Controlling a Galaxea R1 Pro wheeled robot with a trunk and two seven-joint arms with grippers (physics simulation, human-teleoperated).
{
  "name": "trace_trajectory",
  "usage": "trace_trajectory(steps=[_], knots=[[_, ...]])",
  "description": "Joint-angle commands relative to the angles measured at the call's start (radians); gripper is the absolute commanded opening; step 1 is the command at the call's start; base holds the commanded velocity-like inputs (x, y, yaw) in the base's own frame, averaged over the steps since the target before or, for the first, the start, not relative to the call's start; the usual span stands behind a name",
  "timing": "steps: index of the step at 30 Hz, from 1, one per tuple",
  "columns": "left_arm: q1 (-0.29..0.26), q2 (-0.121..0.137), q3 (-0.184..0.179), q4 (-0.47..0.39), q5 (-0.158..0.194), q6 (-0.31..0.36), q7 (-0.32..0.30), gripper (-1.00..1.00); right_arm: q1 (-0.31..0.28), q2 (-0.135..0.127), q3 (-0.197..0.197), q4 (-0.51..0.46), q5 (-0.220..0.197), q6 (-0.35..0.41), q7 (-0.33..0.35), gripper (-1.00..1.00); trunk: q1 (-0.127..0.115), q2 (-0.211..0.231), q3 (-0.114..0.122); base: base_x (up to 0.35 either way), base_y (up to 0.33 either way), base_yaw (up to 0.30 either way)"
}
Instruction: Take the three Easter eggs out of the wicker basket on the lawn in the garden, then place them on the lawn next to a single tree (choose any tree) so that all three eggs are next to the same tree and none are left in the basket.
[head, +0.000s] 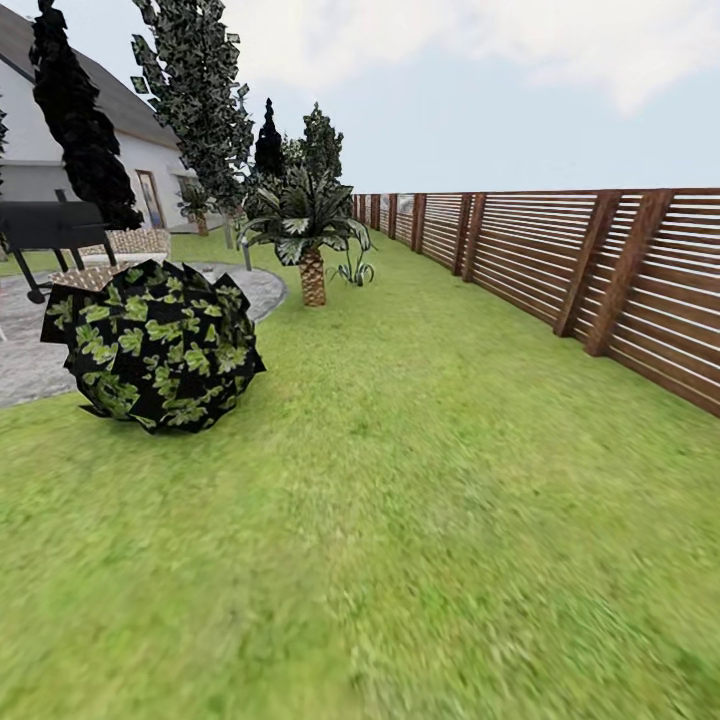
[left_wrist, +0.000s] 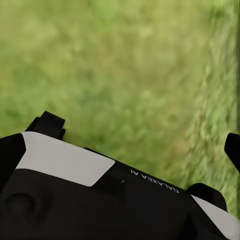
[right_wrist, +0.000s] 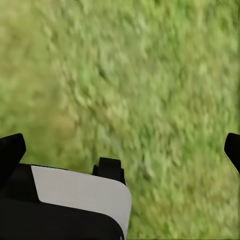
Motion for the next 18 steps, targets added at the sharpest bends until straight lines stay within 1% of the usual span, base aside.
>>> trace_trajectory(steps=[1,7,15,18], knots=[[-0.001,0.0,0.006,0.002,0.004,0.001,-0.003,1.0,-0.001,0.0,0.002,0.003,0.005,-0.005,0.0,1.0,0.001,0.0,-0.001,0.32,0.0,0.0],[0.0,0.01,0.015,0.002,0.004,0.001,-0.003,1.0,-0.001,0.006,0.0,0.0,0.006,-0.01,0.005,1.0,0.001,0.0,-0.001,0.32,0.0,0.0],[0.0,0.011,0.018,0.002,0.005,0.001,-0.003,1.0,-0.001,0.007,-0.001,-0.005,0.005,-0.011,0.008,1.0,0.001,0.0,-0.001,0.32,0.0,-0.001],[0.0,0.011,0.018,0.002,0.005,0.001,-0.003,1.0,-0.001,0.002,-0.003,-0.006,0.005,-0.012,0.009,1.0,0.001,0.0,-0.001,0.32,0.0,-0.14]])
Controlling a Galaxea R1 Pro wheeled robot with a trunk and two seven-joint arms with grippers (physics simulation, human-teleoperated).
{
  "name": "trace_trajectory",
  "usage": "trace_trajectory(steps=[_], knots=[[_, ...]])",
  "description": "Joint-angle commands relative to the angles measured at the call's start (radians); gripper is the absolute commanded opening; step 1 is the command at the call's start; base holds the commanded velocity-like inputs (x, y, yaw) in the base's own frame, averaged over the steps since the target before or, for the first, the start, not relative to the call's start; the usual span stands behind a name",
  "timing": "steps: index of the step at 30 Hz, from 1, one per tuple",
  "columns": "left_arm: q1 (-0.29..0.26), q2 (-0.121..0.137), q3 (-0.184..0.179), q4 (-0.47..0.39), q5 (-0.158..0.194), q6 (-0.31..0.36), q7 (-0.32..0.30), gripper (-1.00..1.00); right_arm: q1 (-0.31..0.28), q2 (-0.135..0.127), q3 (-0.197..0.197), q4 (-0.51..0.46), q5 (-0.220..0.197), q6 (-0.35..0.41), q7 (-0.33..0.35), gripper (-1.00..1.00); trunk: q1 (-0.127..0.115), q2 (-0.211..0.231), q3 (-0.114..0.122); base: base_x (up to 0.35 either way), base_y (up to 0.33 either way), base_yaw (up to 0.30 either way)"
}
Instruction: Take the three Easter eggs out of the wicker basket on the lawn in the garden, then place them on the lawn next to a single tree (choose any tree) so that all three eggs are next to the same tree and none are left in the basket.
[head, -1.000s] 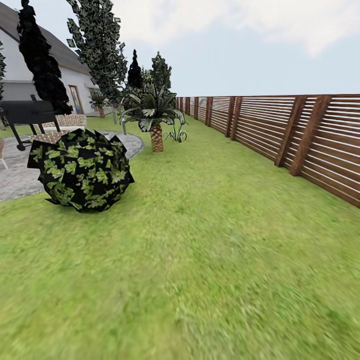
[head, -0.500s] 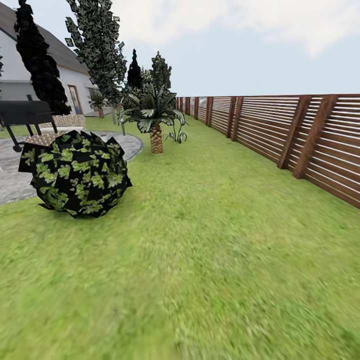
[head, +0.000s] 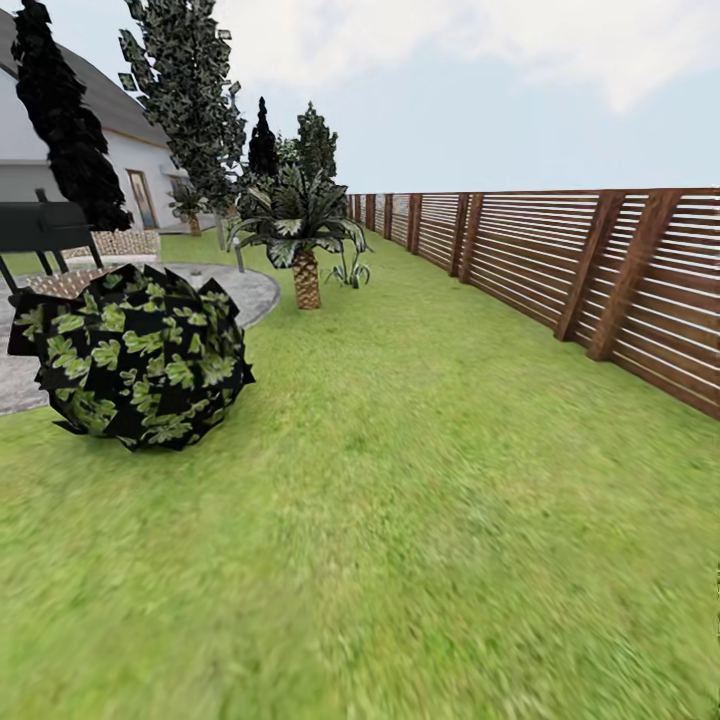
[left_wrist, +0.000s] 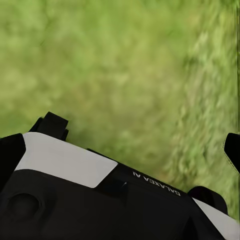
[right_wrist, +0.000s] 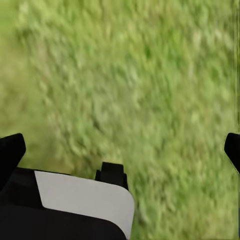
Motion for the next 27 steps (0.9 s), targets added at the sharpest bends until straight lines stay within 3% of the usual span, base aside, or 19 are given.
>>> trace_trajectory(steps=[1,10,15,19,27], knots=[[-0.001,0.001,0.008,0.002,0.001,0.001,-0.003,1.0,-0.001,-0.002,0.001,0.001,0.004,-0.005,0.001,1.0,0.001,0.0,-0.001,0.32,0.0,-0.24],[-0.001,0.001,0.008,0.002,0.001,0.001,0.001,1.0,-0.001,-0.004,0.0,0.001,0.002,-0.006,0.002,1.0,0.001,0.0,-0.001,0.32,0.0,-0.277],[-0.001,-0.006,0.008,0.001,0.001,0.001,0.039,1.0,-0.001,-0.004,-0.002,0.0,-0.01,-0.006,0.002,1.0,0.001,0.0,-0.001,0.305,0.0,-0.285],[-0.001,-0.006,0.008,0.002,0.001,0.002,0.055,1.0,-0.001,-0.005,-0.001,-0.001,-0.052,-0.006,0.002,1.0,0.001,0.0,-0.001,0.072,0.0,-0.285],[-0.001,-0.006,0.006,0.003,0.0,0.002,0.07,1.0,-0.001,-0.005,-0.001,0.0,-0.06,-0.006,0.002,1.0,0.001,0.0,-0.001,0.004,0.0,-0.285]])
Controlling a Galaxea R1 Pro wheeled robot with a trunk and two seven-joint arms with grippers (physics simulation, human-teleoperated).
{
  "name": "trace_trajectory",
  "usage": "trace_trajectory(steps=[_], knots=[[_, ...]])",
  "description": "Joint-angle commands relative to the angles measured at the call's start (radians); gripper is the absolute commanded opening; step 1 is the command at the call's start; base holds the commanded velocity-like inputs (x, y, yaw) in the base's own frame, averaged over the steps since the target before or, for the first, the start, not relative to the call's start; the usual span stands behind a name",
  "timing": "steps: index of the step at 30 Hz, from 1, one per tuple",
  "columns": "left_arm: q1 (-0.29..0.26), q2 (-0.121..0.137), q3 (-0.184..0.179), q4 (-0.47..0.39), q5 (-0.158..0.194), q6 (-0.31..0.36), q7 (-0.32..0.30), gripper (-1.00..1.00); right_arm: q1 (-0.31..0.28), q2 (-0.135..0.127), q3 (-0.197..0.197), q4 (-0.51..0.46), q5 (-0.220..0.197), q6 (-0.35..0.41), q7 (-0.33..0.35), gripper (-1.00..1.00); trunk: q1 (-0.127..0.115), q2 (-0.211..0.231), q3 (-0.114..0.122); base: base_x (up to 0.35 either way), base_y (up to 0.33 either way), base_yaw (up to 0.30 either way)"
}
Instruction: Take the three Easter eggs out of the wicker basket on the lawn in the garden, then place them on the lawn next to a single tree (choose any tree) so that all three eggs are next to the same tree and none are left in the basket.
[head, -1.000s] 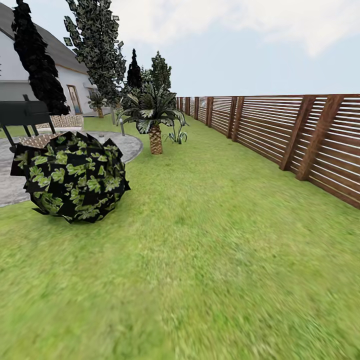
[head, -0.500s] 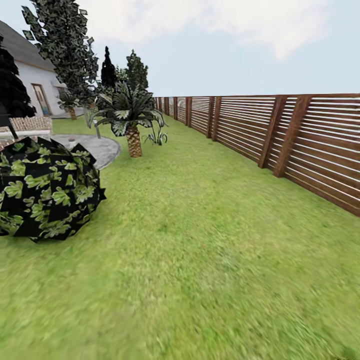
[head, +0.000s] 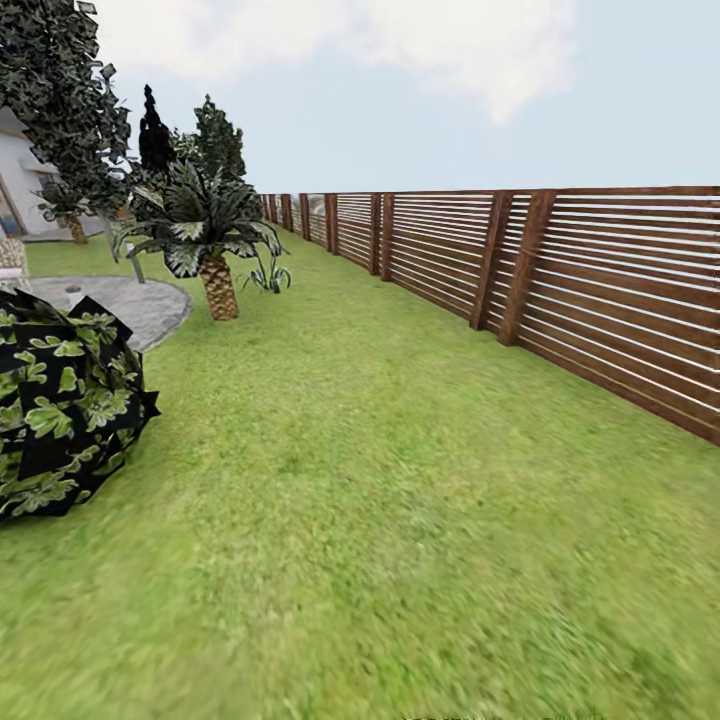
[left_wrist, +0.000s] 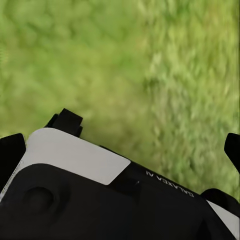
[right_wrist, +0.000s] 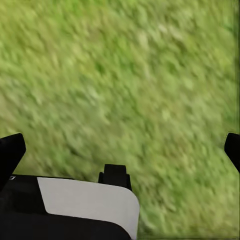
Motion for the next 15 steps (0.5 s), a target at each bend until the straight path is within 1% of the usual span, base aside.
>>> trace_trajectory(steps=[1,3,5,9,15], knots=[[-0.001,0.0,0.008,0.001,-0.002,0.002,0.013,1.0,-0.001,-0.001,0.001,0.002,0.007,-0.004,0.001,1.0,0.0,-0.001,-0.001,0.0,0.0,-0.285],[-0.001,0.0,0.008,0.001,-0.002,0.001,0.035,1.0,-0.001,-0.002,0.001,0.001,0.007,-0.004,0.001,1.0,0.0,-0.001,-0.001,0.0,0.0,-0.285],[0.0,-0.001,0.008,0.001,-0.002,0.001,0.09,1.0,-0.001,0.0,0.002,0.002,0.008,-0.003,0.001,1.0,0.0,-0.001,-0.001,0.0,0.0,-0.285],[0.001,-0.001,0.008,0.001,-0.001,0.001,0.099,1.0,-0.001,0.004,0.003,0.002,0.008,-0.002,0.0,1.0,0.0,-0.001,-0.001,0.0,0.0,-0.285],[0.005,-0.004,0.008,0.0,0.0,0.001,0.1,1.0,-0.001,-0.001,0.003,0.002,0.007,-0.002,-0.001,1.0,0.0,-0.001,-0.001,0.0,0.0,-0.285]])
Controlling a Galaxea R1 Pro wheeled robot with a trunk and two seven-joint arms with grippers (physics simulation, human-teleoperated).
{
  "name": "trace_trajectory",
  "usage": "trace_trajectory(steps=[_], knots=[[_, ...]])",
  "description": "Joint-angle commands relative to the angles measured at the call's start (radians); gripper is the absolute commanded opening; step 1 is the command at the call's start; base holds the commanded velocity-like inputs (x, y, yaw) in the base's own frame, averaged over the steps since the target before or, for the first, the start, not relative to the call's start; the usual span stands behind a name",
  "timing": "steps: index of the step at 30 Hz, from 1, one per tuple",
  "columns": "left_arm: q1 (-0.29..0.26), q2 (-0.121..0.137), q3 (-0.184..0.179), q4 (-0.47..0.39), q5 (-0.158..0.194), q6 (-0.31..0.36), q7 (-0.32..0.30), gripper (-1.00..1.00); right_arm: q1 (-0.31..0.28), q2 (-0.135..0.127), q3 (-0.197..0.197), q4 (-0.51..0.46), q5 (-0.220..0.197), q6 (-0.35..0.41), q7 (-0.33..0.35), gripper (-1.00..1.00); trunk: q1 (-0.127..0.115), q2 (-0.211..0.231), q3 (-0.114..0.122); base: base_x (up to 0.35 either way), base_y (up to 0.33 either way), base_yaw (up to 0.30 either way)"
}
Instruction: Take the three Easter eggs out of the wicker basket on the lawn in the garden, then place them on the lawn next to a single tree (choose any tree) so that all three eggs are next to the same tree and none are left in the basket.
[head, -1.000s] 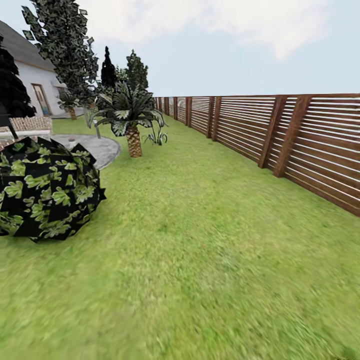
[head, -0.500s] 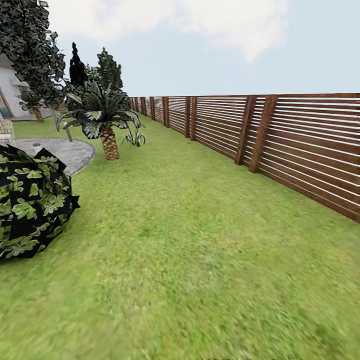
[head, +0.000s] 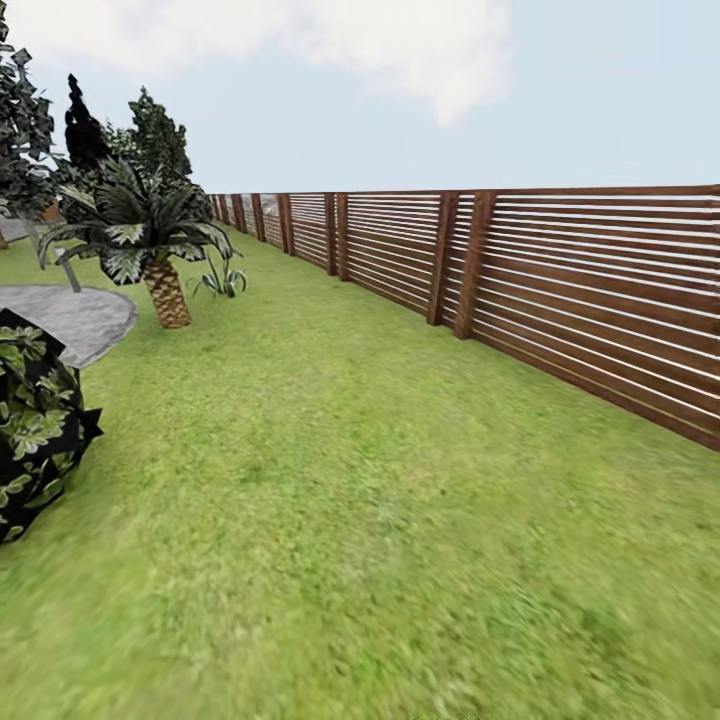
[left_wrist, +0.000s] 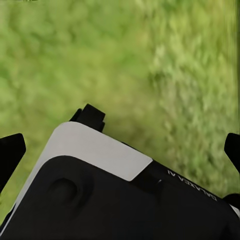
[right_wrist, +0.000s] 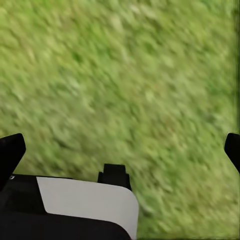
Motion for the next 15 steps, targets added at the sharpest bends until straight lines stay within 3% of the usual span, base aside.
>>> trace_trajectory(steps=[1,13,15], knots=[[0.0,0.0,0.008,0.001,-0.003,0.001,0.002,1.0,-0.001,0.0,0.001,0.002,0.007,-0.004,0.0,1.0,0.0,-0.001,-0.001,0.0,0.0,-0.285],[0.002,0.0,0.009,0.001,-0.001,0.001,0.002,1.0,-0.001,0.0,0.001,0.0,0.009,-0.002,-0.007,1.0,0.0,-0.001,0.004,0.0,0.0,-0.285],[0.007,0.002,0.01,0.001,0.013,0.001,0.002,1.0,-0.001,0.003,0.001,0.001,0.008,-0.001,-0.007,1.0,0.0,-0.001,0.004,0.0,0.0,-0.283]])
